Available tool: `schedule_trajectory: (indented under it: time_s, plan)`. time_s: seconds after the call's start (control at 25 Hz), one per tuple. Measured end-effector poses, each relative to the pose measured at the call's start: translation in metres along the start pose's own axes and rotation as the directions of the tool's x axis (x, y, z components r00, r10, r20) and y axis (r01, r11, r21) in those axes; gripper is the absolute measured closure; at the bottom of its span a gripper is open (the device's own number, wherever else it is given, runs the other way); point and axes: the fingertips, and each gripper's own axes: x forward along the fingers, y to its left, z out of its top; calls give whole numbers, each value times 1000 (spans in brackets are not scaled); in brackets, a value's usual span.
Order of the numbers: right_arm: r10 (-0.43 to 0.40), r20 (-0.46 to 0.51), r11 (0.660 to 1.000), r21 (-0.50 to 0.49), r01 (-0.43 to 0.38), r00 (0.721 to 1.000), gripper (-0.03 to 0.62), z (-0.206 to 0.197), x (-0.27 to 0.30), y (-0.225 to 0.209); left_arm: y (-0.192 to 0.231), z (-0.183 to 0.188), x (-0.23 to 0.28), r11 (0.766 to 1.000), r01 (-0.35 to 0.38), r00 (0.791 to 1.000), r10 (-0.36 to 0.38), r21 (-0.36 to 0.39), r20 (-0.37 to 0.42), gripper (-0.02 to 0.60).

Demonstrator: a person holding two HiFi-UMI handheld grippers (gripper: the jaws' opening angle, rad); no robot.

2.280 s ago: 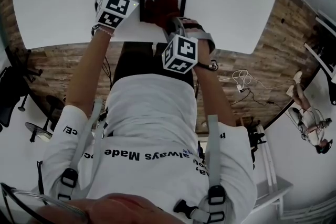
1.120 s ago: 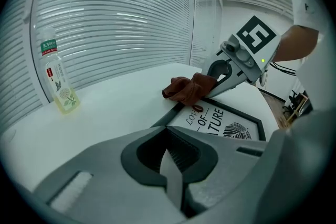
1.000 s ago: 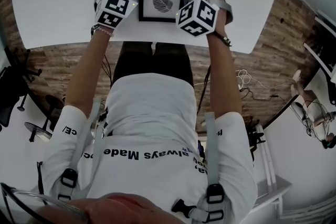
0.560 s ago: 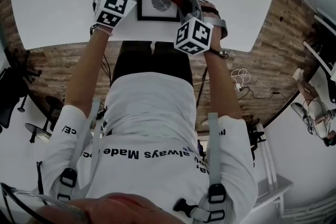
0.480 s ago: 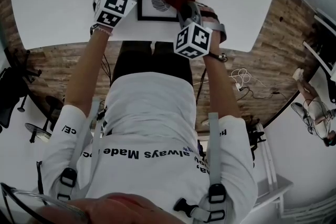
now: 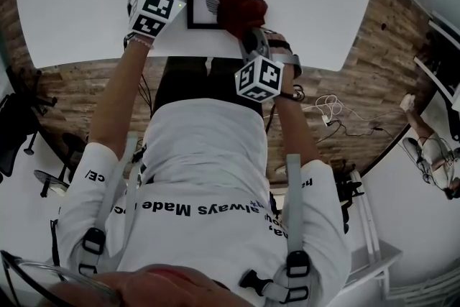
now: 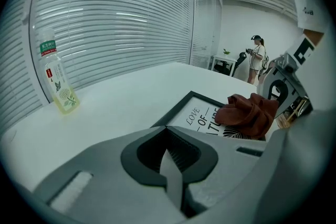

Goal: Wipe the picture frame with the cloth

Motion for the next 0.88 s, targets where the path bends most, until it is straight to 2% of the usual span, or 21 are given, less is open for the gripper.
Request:
schedule_trajectory:
  time_s: [0.12,0.2,0.32,0.44,0.68,0.88]
  plan:
    - [-32,39,999,44,30,999,579,8,-9,-10,-1,2,-4,998,45,999,-45,-45,12,580]
    - [-90,95,992,101,80,991,579,20,-26,-30,0,12,-12,997,54,998,-51,-58,39,580]
    - [-178,185,971,195,142,967,579,41,-57,-63,-2,37,-36,997,42,995,-36,-58,98,580]
    - [-233,268,945,288,153,935,579,61,-90,-83,-12,63,-67,995,43,985,-27,-90,170,580]
    - [-339,405,907,380,181,849,579,113,-168,-104,-41,119,-150,990,45,949,1,-137,316,580]
    - [-418,541,856,503,117,730,579,148,-230,-117,-60,167,-204,994,34,906,13,-105,423,580]
